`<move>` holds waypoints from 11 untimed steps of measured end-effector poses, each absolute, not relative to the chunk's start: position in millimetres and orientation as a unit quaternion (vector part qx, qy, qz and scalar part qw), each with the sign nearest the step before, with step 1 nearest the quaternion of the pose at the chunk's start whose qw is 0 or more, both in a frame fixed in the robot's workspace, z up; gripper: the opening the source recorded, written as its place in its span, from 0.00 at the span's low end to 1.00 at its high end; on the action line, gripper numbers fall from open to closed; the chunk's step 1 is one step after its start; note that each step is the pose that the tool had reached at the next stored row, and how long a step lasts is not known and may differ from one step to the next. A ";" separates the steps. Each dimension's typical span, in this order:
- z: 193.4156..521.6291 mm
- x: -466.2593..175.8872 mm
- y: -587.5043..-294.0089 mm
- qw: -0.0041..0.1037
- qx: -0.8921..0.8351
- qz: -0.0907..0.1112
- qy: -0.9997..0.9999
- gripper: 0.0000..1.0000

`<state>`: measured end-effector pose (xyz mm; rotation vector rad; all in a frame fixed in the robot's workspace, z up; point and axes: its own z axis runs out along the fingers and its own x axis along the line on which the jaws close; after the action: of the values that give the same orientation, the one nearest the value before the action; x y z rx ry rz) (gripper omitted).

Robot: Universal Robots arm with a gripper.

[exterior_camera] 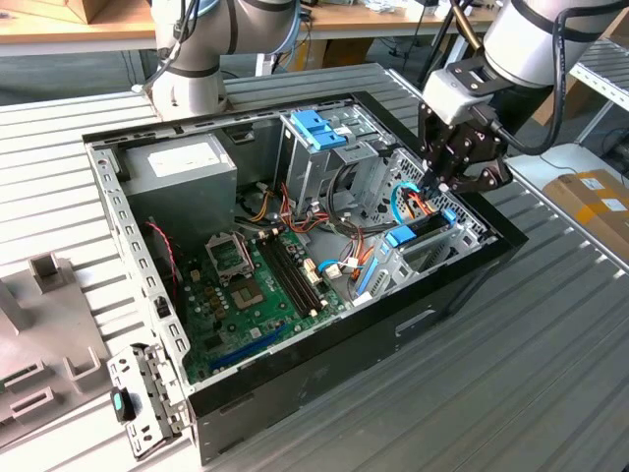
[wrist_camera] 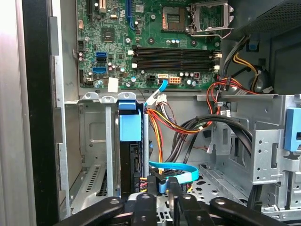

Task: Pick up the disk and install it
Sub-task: 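Insert the second disk wire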

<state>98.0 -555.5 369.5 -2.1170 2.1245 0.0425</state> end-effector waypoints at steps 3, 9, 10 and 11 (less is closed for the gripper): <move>369.2 98.0 -555.5 0.071 -0.704 0.014 0.707 0.16; 369.1 98.0 -559.5 0.071 -0.704 0.014 0.706 0.16; 369.2 98.0 -561.3 0.071 -0.704 0.014 0.707 0.16; 369.1 98.0 -563.8 0.071 -0.704 0.014 0.706 0.16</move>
<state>98.0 -563.8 369.1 -2.1169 2.1244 0.0427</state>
